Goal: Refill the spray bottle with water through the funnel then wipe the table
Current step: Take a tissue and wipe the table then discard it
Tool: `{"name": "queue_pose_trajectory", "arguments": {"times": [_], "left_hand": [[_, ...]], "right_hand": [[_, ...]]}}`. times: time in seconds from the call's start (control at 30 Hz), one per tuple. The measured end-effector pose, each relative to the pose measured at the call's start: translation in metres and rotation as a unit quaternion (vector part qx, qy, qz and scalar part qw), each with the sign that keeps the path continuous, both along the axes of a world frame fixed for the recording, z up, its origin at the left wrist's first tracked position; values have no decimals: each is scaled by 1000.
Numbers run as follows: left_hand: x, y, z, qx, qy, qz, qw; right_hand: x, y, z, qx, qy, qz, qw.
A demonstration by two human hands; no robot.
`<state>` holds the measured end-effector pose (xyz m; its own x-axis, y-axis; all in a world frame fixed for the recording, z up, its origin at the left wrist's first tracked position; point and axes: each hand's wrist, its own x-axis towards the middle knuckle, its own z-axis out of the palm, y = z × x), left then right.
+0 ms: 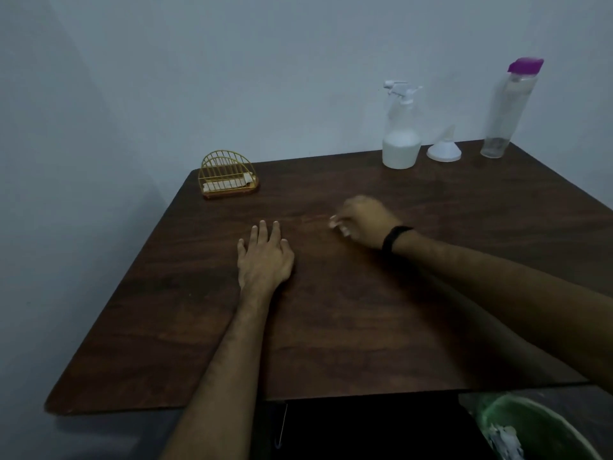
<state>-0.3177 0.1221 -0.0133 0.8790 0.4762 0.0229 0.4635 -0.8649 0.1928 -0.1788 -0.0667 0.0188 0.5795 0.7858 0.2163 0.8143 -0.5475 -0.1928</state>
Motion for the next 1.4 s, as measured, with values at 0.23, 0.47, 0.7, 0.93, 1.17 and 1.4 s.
{"name": "queue_pose_trajectory", "arguments": {"times": [0.23,0.47,0.7,0.93,1.17,1.4], "left_hand": [[2,-6,2,-9,19,11,1000],[-2,-8,7,-3,42,2,999],[-11,-15,5,1,43,1,999],[-6,-22,3,1,39,14,999],[-7,-20,1,1,37,12,999],[-3,-22,1,7,34,19,999]], "right_hand": [[-25,-81,3,49,44,-98,993],[-76,-88,-9,70,61,16,996],[-14,-165,-4,78,22,-201,976],[-77,-140,-18,104,26,-21,994],[23,-168,-3,77,18,-226,971],[-84,-77,-18,105,58,20,993]]}}
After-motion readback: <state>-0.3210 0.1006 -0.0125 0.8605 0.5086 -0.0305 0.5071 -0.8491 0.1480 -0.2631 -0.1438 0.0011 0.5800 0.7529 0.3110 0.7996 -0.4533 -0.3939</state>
